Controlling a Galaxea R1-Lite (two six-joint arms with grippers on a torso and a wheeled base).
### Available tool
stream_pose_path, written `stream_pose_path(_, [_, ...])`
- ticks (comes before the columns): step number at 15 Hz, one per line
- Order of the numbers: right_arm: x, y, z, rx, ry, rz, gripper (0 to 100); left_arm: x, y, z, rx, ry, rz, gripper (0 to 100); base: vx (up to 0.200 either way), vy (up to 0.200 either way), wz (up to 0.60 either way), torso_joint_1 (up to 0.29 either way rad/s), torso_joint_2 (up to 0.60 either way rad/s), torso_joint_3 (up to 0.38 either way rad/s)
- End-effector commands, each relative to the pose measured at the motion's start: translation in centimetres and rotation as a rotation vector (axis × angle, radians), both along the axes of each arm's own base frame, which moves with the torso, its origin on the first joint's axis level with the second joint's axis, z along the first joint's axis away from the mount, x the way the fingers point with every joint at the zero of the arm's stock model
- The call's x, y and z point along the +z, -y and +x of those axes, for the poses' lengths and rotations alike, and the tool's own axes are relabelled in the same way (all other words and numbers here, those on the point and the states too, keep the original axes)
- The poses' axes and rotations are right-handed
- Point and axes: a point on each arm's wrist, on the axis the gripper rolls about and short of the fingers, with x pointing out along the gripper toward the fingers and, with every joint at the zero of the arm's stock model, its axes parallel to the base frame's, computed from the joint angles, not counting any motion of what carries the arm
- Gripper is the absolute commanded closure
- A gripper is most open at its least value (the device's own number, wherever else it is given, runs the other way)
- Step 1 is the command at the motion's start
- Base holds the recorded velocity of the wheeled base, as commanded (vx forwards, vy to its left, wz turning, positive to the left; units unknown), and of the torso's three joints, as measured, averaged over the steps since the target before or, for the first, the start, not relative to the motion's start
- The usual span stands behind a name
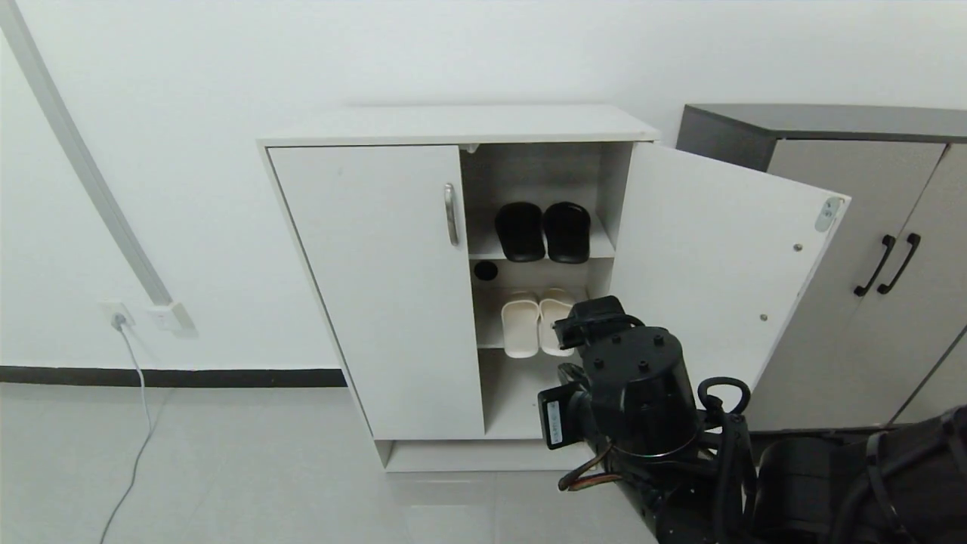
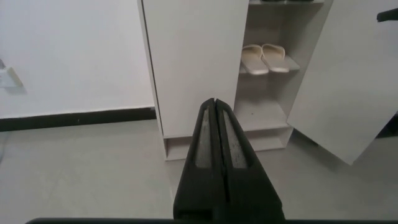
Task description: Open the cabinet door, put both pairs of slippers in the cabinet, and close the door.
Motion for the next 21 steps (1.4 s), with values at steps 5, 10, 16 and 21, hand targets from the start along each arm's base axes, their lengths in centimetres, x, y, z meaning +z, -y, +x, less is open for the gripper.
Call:
stream_pose_path(5, [-0.2, 0.11, -0.04, -0.004, -0.004, -0.006, 100, -0.01, 0.0, 0.01, 0.0, -0.002, 0.0, 100, 0.0, 0.0, 0.0, 0.111, -0.46, -0.352])
stream_pose_path(10, [-0.2, 0.11, -0.04, -0.004, -0.004, -0.006, 100, -0.01, 0.0, 0.01, -0.001, -0.002, 0.0, 100, 0.0, 0.0, 0.0, 0.148, -0.47, -0.328])
stream_pose_path(16, [-0.24, 0.13, -0.05, -0.004, -0.005, -0.008, 100, -0.01, 0.0, 0.01, 0.0, -0.002, 0.0, 100, 0.0, 0.0, 0.0, 0.186, -0.5, -0.312])
stream_pose_path(21, [-0.24, 0.13, -0.05, -0.004, -0.005, -0.008, 100, -0.01, 0.0, 0.01, 0.0, -0.002, 0.0, 100, 0.0, 0.0, 0.0, 0.225, -0.54, -0.319])
